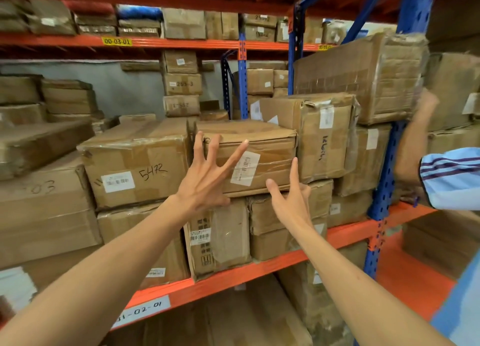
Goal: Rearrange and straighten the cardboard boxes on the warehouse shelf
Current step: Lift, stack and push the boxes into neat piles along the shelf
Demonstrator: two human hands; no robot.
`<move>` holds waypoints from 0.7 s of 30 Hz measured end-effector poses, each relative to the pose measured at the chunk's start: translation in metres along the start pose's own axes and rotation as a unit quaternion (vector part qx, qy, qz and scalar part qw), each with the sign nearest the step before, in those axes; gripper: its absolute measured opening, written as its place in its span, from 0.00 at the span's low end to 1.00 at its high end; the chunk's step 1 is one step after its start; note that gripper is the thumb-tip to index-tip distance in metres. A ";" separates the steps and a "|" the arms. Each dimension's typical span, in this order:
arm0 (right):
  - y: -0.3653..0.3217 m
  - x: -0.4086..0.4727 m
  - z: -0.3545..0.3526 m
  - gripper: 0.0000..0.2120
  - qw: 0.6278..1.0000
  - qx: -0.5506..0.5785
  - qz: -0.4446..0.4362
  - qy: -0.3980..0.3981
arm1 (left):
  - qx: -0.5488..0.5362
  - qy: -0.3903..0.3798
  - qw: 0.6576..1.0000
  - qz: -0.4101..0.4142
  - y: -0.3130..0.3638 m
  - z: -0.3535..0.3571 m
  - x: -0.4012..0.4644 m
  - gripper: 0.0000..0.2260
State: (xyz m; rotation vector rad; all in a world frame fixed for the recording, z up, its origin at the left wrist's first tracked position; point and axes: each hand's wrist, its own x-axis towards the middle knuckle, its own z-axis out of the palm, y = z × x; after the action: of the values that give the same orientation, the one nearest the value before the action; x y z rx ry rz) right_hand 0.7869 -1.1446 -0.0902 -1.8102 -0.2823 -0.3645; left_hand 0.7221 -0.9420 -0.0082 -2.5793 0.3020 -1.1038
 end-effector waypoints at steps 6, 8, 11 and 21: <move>-0.004 -0.038 -0.028 0.51 0.996 0.034 -0.077 -0.015 | -0.052 -0.028 0.998 -0.013 0.003 -0.042 -0.033 0.71; -0.016 -0.044 -0.043 0.59 0.995 0.010 -0.090 -0.032 | -0.052 -0.041 0.998 -0.009 0.000 -0.055 -0.042 0.70; -0.044 -0.039 -0.063 0.68 0.989 -0.066 -0.123 -0.051 | -0.024 -0.040 0.999 0.016 0.000 -0.073 -0.041 0.70; -0.056 -0.055 -0.046 0.65 0.996 -0.012 -0.092 0.001 | 0.161 -0.067 0.958 0.228 -0.014 -0.134 0.041 0.75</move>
State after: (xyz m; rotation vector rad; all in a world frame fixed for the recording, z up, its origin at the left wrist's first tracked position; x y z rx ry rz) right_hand 0.7109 -1.1743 -0.0503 -1.8124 -0.4475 -0.5007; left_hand 0.6526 -0.9695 0.1112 -2.1327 0.5948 -0.7361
